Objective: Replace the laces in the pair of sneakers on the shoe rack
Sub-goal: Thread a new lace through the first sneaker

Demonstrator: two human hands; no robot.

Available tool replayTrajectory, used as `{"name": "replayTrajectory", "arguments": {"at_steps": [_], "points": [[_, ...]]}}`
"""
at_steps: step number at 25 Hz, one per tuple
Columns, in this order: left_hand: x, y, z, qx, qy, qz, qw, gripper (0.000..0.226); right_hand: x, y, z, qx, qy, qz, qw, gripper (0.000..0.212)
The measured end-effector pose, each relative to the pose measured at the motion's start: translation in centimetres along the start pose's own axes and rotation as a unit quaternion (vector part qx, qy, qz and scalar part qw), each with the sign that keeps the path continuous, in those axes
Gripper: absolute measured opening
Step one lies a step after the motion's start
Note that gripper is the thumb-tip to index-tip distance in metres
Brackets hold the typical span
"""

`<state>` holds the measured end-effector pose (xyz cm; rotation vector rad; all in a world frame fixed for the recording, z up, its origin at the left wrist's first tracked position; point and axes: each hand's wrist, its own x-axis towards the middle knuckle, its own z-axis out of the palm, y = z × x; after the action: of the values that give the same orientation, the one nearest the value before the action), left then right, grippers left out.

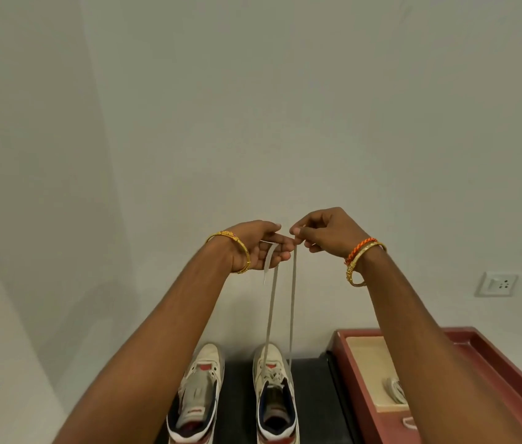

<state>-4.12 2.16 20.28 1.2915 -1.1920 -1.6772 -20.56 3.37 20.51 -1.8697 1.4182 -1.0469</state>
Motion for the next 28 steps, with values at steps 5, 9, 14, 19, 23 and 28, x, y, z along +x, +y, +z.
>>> {"name": "replayTrajectory", "arguments": {"at_steps": [5,9,14,19,23,28], "points": [[-0.9,1.5,0.6,0.009,-0.007,-0.013,1.0,0.04,0.2,-0.2,-0.5,-0.037,0.013,-0.058,0.998,0.009],[-0.7,1.8,1.3,0.014,-0.036,-0.053,0.998,0.041,0.0,-0.3,0.5,-0.066,0.058,-0.099,0.991,0.009],[-0.1,1.8,2.2,0.015,0.032,-0.046,0.998,0.026,-1.4,-0.5,1.6,-0.165,0.063,-0.174,0.969,0.018],[0.3,1.8,1.9,0.043,0.025,-0.04,0.998,0.022,-2.7,0.9,2.1,-0.163,0.064,-0.201,0.964,0.027],[-0.1,1.7,1.1,0.057,-0.016,-0.026,0.998,0.024,-2.6,8.0,3.0,0.06,0.099,0.017,0.993,0.028],[-0.9,-0.2,-0.4,0.073,0.011,0.026,0.997,0.035,-3.7,20.9,10.9,-0.028,-0.022,0.253,0.967,0.023]]}}
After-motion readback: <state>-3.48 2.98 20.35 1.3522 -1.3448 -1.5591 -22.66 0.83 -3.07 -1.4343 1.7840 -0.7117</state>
